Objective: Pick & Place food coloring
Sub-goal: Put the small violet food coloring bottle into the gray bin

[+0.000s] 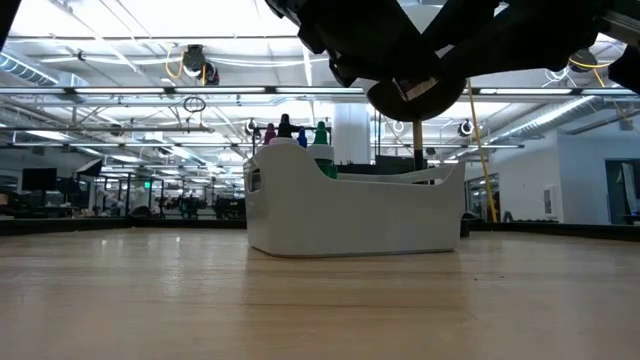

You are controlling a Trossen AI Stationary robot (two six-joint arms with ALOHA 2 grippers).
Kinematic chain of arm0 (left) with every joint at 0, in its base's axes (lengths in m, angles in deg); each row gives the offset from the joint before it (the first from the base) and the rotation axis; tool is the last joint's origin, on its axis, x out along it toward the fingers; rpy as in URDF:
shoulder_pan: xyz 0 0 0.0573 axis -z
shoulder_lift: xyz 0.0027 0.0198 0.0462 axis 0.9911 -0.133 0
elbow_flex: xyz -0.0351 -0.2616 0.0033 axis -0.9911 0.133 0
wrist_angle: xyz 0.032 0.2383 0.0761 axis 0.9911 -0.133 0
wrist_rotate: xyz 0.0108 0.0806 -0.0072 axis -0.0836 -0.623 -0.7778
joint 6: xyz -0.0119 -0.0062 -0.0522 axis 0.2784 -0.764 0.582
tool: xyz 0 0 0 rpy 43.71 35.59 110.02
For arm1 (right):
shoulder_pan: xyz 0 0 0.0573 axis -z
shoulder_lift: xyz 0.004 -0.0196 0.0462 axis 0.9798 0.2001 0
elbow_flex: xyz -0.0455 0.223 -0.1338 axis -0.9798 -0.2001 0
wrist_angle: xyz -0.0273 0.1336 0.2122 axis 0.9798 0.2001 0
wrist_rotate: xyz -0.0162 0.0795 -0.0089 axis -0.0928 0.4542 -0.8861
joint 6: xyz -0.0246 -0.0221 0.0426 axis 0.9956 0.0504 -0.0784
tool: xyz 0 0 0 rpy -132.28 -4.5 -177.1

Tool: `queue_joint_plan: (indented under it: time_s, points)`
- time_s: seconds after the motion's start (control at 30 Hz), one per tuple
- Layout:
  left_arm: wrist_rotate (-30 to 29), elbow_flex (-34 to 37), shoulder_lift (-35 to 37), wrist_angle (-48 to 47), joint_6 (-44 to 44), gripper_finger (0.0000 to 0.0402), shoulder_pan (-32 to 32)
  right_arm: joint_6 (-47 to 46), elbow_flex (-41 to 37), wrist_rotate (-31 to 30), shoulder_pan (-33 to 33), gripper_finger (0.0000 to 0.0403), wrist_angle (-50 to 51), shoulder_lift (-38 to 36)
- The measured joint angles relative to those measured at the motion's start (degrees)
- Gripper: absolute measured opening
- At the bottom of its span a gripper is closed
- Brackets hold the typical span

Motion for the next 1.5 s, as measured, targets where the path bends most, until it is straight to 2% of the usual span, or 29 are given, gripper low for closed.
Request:
queue_joint_plan:
  time_s: [0.3,0.7,0.8,0.87,0.93,1.03,1.13,1.23,1.37,1.5]
  points:
    - [0.0,0.0,0.0,0.0,-0.7,0.0088,0.1,-1.1,0.0,1.3,0.6,0.0069,-0.2,0.0]
    - [1.3,-0.1,2.8,-1.5,0.2,0.0216,1.1,-4.3,0.1,0.9,0.5,0.0057,2.8,0.0]
    - [4.7,-0.3,6.1,-9.6,3.7,0.0235,2.5,-5.6,-0.1,0.4,0.6,0.0057,6.8,-0.3]
    - [4.4,0.0,7.7,-16.3,4.5,0.0237,4.7,-8.5,0.6,0.3,1.0,0.0056,11.1,-1.2]
    - [1.3,2.3,9.5,-19.2,2.7,0.0231,7.9,-12.2,2.4,0.6,1.6,0.0056,17.3,-1.7]
    - [-4.6,7.9,14.2,-18.4,2.9,0.0212,13.0,-15.9,6.8,1.2,3.4,0.0056,28.0,-1.9]
    - [-14.8,17.5,19.8,-11.6,7.1,0.0186,16.7,-16.6,13.2,3.1,5.7,0.0056,35.4,-2.1]
    - [-22.3,31.7,24.3,1.4,7.7,0.0156,19.8,-14.8,18.5,11.5,9.7,0.0056,39.2,-1.9]
    - [-23.0,48.6,27.5,23.5,9.9,0.0117,20.8,-10.4,23.0,20.0,16.4,0.0055,41.1,-1.9]
    - [-22.1,58.3,27.4,39.7,11.2,0.0078,20.9,-9.3,23.5,28.4,23.2,0.0055,43.9,-1.9]
